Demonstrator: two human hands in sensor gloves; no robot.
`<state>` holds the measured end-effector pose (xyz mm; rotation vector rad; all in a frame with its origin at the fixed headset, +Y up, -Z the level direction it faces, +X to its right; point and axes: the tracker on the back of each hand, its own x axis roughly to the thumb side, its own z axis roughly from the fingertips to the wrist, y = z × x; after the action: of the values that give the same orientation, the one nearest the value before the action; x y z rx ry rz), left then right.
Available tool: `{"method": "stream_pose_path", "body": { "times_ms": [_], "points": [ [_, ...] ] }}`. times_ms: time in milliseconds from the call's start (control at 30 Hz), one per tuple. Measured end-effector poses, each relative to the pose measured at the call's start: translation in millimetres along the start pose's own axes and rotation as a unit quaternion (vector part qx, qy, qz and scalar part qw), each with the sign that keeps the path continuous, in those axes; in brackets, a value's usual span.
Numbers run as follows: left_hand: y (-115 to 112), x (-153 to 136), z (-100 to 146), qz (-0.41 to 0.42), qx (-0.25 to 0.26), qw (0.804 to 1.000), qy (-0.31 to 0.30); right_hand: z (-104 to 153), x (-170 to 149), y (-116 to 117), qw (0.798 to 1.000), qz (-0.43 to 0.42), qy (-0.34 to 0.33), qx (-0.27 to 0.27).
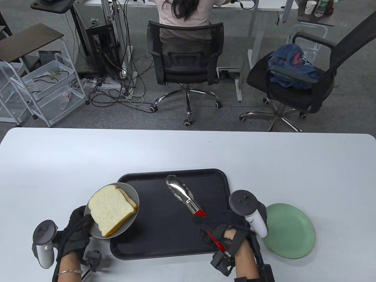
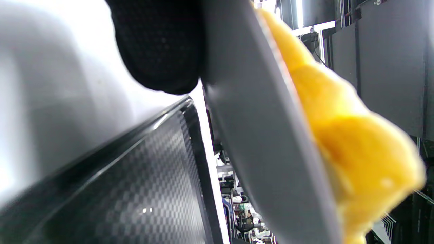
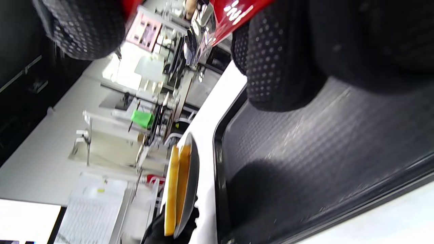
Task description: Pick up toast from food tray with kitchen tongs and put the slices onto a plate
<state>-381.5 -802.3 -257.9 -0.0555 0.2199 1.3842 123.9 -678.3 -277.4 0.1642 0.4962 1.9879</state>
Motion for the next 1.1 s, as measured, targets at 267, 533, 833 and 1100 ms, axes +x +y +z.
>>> {"method": "stream_pose_path", "body": {
  "times_ms": [267, 533, 833, 1100],
  "points": [
    [0.5, 0.0, 0.1, -0.004, 0.003, 1.0, 0.001, 36.7, -44.5, -52.2, 0.992, -0.006, 0.029, -0.125],
    [0.6, 0.0, 0.0, -0.003, 0.002, 1.0, -0.001, 64.5, -94.5, -87.1, 0.945, 0.116, 0.114, -0.283],
    [2.3, -1.0, -0.4, -0.007, 0.006, 1.0, 0.002, 67.2, -147.9, -96.0, 0.905, 0.175, 0.21, -0.326],
    [3.5, -1.3, -0.7, 0.001, 0.006, 1.0, 0.004, 64.0, -172.0, -96.5, 0.866, 0.257, 0.279, -0.326]
  ]
}}
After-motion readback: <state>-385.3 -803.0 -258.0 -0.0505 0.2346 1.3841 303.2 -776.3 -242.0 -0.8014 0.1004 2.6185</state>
